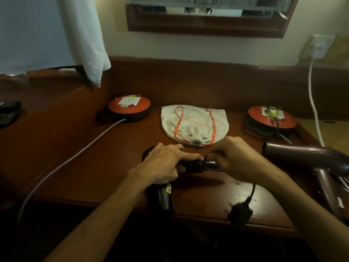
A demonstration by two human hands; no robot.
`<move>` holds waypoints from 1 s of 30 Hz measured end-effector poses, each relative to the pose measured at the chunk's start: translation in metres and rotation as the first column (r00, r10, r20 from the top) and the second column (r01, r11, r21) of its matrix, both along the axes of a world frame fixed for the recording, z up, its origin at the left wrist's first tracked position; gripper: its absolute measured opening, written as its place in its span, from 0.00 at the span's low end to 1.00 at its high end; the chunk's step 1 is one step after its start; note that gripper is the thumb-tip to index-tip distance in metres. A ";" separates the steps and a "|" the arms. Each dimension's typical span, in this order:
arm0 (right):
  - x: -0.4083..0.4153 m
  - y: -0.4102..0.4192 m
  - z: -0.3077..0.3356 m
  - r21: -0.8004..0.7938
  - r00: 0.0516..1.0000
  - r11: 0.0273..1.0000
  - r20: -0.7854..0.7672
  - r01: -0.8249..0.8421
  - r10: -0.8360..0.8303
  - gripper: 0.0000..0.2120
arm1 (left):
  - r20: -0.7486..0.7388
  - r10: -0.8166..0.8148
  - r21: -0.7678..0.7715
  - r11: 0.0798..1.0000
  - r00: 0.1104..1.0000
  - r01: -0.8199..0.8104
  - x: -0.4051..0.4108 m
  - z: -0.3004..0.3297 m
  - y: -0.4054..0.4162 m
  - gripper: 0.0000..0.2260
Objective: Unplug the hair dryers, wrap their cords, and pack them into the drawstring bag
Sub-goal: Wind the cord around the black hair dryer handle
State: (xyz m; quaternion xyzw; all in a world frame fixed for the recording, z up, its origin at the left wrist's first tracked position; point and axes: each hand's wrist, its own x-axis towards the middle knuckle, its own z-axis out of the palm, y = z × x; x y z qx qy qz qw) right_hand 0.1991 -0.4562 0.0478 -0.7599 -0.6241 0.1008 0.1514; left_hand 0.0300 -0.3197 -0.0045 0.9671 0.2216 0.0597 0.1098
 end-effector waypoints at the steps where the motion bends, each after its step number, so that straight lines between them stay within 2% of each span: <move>1: 0.009 0.006 0.003 0.028 1.000 1.000 0.026 -0.004 0.003 0.07 | 0.005 -0.015 0.001 1.000 1.000 0.015 -0.002 0.000 -0.002 0.30; 3: 0.025 0.019 0.004 0.066 1.000 0.998 0.012 -0.017 0.016 0.03 | 0.038 -0.026 -0.015 1.000 0.999 0.026 -0.005 -0.003 -0.002 0.28; 5: 0.035 0.029 0.003 0.088 0.999 0.996 -0.026 -0.030 0.032 0.05 | 0.087 -0.031 -0.050 0.998 0.996 0.035 -0.011 -0.005 -0.002 0.28; 9: 0.044 0.047 -0.002 0.080 0.976 0.995 -0.203 -0.058 0.074 0.05 | 0.244 0.018 -0.180 0.983 0.970 0.027 -0.023 -0.010 -0.002 0.29; 13: 0.050 0.057 -0.014 -0.021 0.941 0.988 -0.309 -0.150 0.136 0.14 | 0.361 0.072 -0.263 0.964 0.930 0.027 -0.031 -0.015 -0.001 0.29; 15: 0.049 0.058 -0.024 -0.022 0.881 0.983 -0.448 -0.180 0.151 0.16 | 0.412 0.107 -0.343 0.938 0.905 0.046 -0.035 -0.017 0.003 0.29; 17: 0.047 0.055 -0.035 0.014 0.811 0.977 -0.556 -0.211 0.183 0.09 | 0.441 0.122 -0.373 0.926 0.889 0.058 -0.037 -0.018 0.004 0.28; 20: 0.034 0.045 -0.048 0.128 0.675 0.966 -0.695 -0.223 0.248 0.16 | 0.477 0.165 -0.372 0.928 0.863 0.028 -0.037 -0.018 0.002 0.28; 21: 0.027 0.042 -0.050 0.158 0.639 0.969 -0.730 -0.188 0.243 0.16 | 0.481 0.188 -0.367 0.930 0.856 0.002 -0.036 -0.018 0.001 0.29; 23: 0.014 0.039 -0.052 0.174 0.602 0.984 -0.781 -0.044 0.165 0.16 | 0.466 0.215 -0.340 0.939 0.858 -0.051 -0.034 -0.018 0.000 0.30; 25: 0.007 0.040 -0.053 0.155 0.555 0.986 -0.826 0.062 0.095 0.16 | 0.405 0.177 -0.270 0.960 0.897 -0.067 -0.034 -0.014 -0.002 0.32; 28: 0.004 0.042 -0.053 0.092 0.514 0.991 -0.858 0.102 0.027 0.15 | 0.180 0.078 -0.175 0.984 0.981 -0.046 -0.032 0.006 -0.002 0.39; 30: 0.003 0.044 -0.054 0.036 0.493 0.990 -0.869 0.134 -0.035 0.15 | 0.031 0.028 -0.107 0.994 0.999 -0.024 -0.027 0.021 0.001 0.42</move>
